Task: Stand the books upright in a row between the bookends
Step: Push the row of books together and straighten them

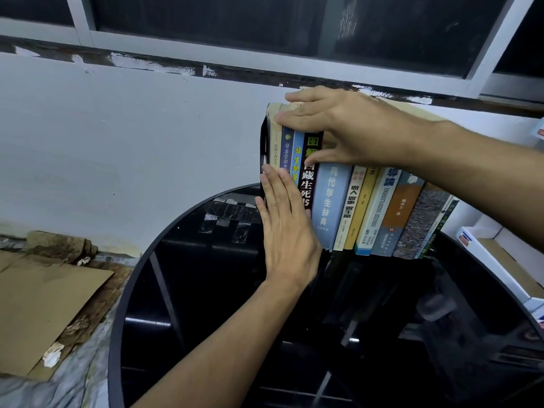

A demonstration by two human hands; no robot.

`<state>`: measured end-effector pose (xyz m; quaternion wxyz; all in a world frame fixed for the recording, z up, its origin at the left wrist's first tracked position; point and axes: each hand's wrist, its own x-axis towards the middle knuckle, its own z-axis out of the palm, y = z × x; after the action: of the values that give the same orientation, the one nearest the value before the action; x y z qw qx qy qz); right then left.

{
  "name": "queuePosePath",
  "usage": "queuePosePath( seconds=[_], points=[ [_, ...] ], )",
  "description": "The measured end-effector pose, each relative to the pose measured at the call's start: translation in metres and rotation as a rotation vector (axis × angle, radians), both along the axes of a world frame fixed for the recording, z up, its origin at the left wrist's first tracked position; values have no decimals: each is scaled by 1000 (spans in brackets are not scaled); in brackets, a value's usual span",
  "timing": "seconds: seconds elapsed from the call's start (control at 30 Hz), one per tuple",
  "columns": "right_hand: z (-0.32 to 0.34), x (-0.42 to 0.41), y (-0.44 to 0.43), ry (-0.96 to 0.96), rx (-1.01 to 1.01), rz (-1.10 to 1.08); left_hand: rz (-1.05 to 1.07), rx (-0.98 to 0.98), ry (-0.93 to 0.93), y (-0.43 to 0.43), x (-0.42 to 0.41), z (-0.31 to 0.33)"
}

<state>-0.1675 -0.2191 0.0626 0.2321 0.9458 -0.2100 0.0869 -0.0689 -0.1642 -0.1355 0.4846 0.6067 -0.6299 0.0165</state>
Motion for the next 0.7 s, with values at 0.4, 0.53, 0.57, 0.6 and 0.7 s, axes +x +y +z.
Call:
queuePosePath(
  seconds=[0.4,0.53,0.57,0.6,0.7],
  points=[
    [9,-26,9,-13,34,-106,-67,-71,-126,1,-10,-3],
    [7,-25,6,-59,44,-98,-32,-92,-143,-1,-11,-4],
    [6,-26,5,-67,40,-97,-14,-97,-145,-2,-11,-4],
    [6,-26,5,-73,36,-94,-1,-96,-148,-3,-12,-5],
    [3,-27,3,-78,26,-85,14,-97,-162,-4,-12,-5]
  ],
)
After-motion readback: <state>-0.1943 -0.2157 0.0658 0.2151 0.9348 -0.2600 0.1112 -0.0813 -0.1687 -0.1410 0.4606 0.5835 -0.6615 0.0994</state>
